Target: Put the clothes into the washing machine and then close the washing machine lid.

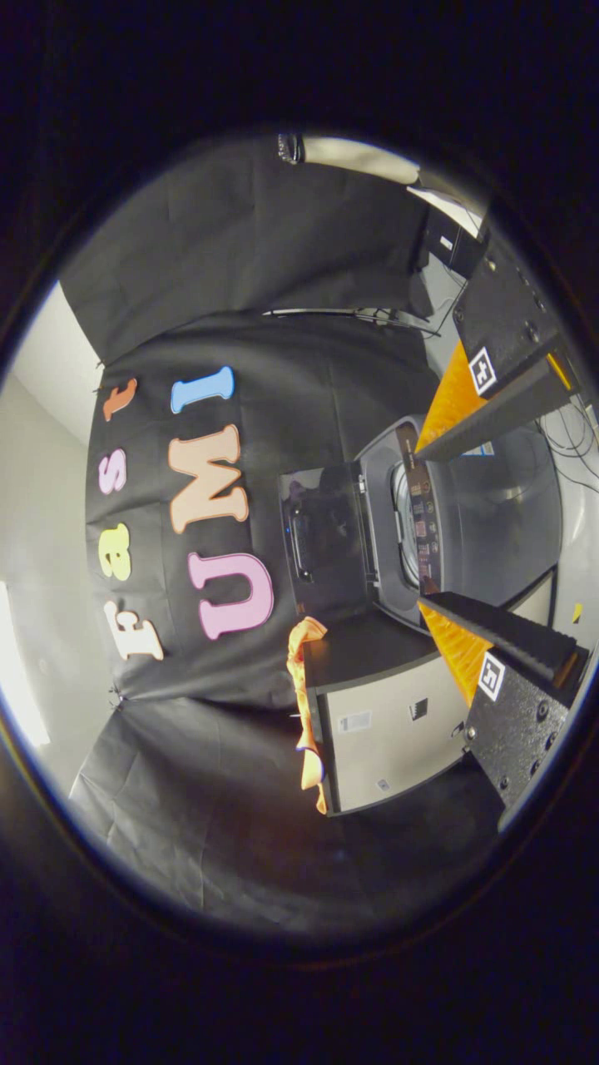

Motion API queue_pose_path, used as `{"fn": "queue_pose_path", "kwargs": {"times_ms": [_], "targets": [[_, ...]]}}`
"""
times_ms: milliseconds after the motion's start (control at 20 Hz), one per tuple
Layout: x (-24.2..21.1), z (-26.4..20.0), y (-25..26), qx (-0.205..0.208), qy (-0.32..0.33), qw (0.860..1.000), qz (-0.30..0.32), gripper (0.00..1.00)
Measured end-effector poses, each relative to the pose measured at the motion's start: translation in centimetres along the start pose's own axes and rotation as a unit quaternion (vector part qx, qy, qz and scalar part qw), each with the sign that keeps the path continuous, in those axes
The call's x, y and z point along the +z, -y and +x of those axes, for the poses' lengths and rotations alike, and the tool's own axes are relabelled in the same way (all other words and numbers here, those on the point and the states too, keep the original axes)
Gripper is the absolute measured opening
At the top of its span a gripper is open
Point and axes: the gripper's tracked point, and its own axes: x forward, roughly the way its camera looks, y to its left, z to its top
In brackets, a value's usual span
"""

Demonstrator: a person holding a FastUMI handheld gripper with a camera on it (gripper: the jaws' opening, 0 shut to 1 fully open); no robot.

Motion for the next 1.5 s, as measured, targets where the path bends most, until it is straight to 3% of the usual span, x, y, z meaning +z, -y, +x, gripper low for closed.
{"fn": "queue_pose_path", "kwargs": {"times_ms": [400,650,750,850,1250,1500], "targets": [[1.3,0.6,-2.9,0.011,-0.012,1.0,0.0,0.96],[5.5,2.9,-6.7,0.006,-0.009,0.999,0.038,0.96],[7.4,4.9,-9.0,0.004,-0.026,0.998,0.055,0.96],[9.8,7.1,-12.5,0.029,-0.028,0.998,0.053,0.96],[13.8,17.5,-25.5,0.095,-0.091,0.991,-0.013,0.97],[14.9,24.7,-31.4,0.088,-0.101,0.991,-0.001,0.97]]}}
